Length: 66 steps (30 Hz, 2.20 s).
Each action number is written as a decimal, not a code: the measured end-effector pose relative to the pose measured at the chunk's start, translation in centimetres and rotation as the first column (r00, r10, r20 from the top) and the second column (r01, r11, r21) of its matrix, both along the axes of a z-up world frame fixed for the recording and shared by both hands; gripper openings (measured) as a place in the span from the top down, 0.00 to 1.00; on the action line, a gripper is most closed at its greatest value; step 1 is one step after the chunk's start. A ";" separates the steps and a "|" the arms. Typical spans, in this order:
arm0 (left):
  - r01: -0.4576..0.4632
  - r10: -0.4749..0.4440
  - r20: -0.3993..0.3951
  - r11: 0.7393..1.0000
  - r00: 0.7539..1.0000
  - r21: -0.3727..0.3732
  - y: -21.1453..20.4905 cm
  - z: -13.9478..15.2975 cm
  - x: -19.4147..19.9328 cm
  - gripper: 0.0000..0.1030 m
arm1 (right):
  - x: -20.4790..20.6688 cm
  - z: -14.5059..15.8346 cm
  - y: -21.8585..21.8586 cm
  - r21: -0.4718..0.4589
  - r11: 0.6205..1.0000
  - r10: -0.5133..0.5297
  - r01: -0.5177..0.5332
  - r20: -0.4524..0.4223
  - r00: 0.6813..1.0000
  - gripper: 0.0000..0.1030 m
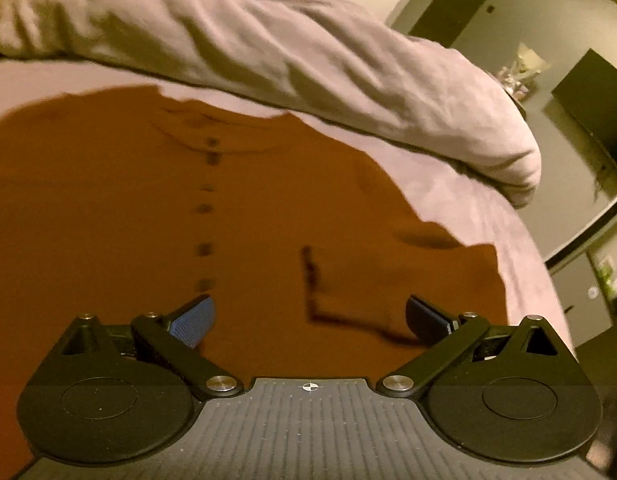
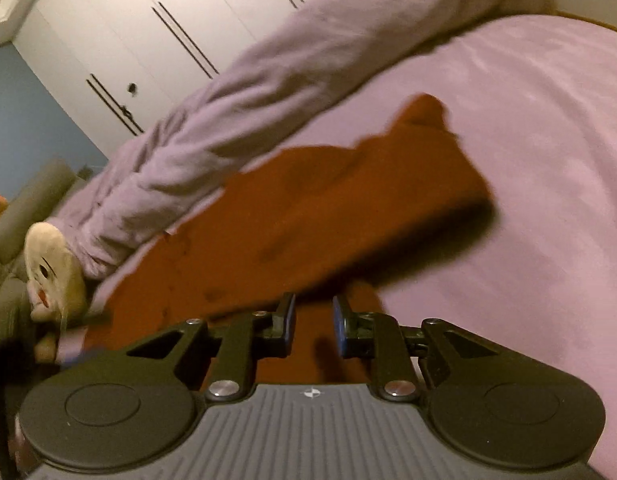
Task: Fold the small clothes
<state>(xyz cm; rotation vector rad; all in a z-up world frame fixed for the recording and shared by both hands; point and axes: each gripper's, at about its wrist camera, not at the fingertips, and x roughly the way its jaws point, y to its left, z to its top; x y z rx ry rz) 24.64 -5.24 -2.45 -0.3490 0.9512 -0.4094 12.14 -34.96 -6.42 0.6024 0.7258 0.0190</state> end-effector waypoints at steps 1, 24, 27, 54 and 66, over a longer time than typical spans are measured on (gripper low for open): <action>0.012 -0.012 -0.008 1.000 1.000 -0.007 -1.0 -0.4 0.8 0.01 | -0.6 -0.3 -0.3 -0.007 1.000 -0.004 0.004 -0.011 1.000 0.81; 0.031 -0.066 0.181 0.981 0.981 0.191 -3.3 3.2 3.0 0.93 | -1.5 -1.9 1.2 -0.192 0.980 0.051 -0.049 0.004 0.999 0.90; -0.068 0.016 0.242 0.975 0.970 0.211 -0.2 5.1 3.4 0.93 | -1.5 -1.9 1.3 -0.199 0.979 0.053 -0.051 0.002 0.999 0.90; -0.140 0.145 -0.003 0.961 0.989 0.237 8.3 -5.2 6.2 0.41 | 7.3 -4.6 -2.7 0.381 0.919 -0.106 0.101 -0.008 0.994 0.66; -0.165 0.156 0.052 0.941 0.986 0.294 8.1 -3.3 6.1 0.92 | 8.5 -5.4 -3.0 0.387 0.913 -0.126 0.131 -0.039 0.991 0.87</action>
